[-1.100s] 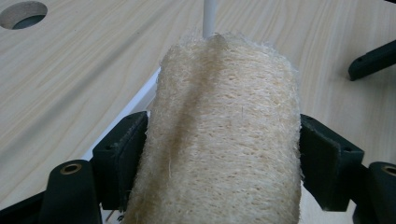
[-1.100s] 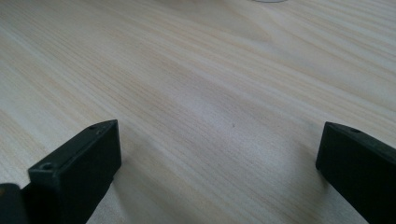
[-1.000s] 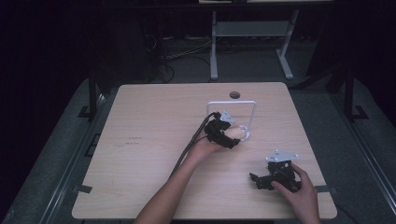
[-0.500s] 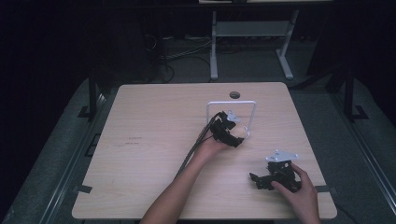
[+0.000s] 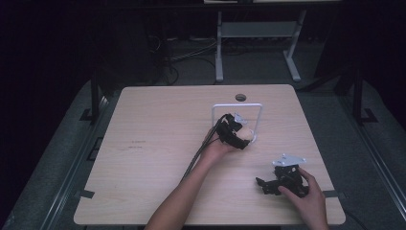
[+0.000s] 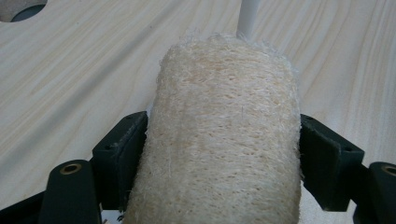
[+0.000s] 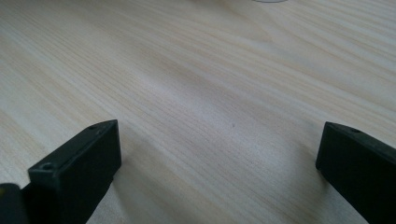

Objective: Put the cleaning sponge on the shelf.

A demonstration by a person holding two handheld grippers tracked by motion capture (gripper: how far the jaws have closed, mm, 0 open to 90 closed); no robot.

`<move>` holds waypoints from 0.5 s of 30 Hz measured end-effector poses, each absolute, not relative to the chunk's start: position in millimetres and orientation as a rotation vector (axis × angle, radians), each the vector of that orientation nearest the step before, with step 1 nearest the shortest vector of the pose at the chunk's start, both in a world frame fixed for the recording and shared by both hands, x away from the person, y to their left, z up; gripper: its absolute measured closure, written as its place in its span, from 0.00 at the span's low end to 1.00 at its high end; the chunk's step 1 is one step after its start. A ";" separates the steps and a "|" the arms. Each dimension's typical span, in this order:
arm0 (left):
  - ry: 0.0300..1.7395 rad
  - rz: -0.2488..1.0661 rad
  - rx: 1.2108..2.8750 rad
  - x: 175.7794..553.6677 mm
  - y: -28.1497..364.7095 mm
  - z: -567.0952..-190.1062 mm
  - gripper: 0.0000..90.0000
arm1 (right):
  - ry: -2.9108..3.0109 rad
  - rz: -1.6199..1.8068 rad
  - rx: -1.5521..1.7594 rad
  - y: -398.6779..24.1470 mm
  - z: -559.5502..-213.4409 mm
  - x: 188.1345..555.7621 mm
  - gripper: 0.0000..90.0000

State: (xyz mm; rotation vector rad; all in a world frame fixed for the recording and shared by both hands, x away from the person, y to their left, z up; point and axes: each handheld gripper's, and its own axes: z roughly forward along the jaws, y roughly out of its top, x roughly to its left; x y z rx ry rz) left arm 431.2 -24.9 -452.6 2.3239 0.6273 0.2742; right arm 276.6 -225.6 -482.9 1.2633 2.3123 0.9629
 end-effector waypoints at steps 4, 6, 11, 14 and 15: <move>0.631 0.269 2.330 431.5 -25.4 -453.9 0.26 | 2.312 0.963 1.264 -225.6 -482.9 276.6 0.00; 0.631 0.270 2.330 431.8 -25.2 -454.2 0.26 | 2.312 0.963 1.264 -225.6 -482.9 276.6 0.00; 0.628 0.276 2.331 433.0 -25.3 -454.9 0.26 | 2.312 0.963 1.263 -225.6 -482.9 276.6 0.00; 0.628 0.274 2.330 433.3 -25.5 -455.3 0.25 | 2.312 0.963 1.262 -225.7 -482.9 276.7 0.00; 0.626 0.279 2.330 433.4 -25.5 -455.3 0.24 | 2.312 0.963 1.263 -225.7 -482.9 276.6 0.00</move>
